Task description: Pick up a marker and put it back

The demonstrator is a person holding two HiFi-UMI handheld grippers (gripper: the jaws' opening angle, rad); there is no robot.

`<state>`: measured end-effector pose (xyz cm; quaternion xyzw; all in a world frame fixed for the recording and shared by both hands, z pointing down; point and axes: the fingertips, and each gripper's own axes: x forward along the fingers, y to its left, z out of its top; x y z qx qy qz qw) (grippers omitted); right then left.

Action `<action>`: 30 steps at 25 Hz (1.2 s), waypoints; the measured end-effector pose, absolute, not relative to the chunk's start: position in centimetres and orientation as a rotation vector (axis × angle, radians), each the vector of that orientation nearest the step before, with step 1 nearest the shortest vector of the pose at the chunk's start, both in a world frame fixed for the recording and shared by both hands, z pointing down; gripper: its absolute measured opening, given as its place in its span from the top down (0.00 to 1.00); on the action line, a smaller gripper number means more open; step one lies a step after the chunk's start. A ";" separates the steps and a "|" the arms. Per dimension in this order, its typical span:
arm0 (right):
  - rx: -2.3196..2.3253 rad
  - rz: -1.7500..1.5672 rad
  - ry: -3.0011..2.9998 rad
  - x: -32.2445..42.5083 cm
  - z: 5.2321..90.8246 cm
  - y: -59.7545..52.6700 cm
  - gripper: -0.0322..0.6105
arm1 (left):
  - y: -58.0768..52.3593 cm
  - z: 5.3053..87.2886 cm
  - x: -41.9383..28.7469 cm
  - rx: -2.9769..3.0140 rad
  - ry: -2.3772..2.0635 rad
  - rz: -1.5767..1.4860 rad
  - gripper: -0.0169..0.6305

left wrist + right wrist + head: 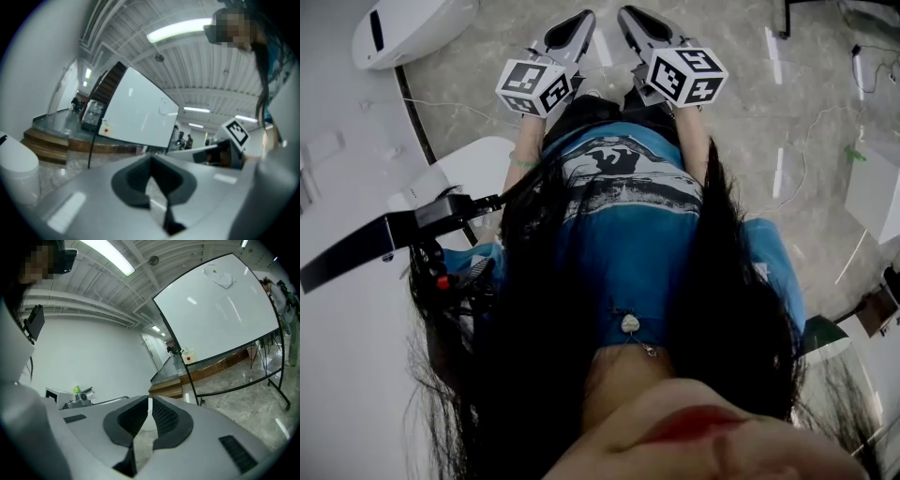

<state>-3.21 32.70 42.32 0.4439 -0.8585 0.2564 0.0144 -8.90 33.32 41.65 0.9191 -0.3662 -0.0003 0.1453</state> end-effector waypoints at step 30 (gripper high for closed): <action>1.378 0.764 -2.610 -2.3 42.7 33.9 0.89 | 33.3 41.2 -8.6 2.634 -1.045 -0.052 0.97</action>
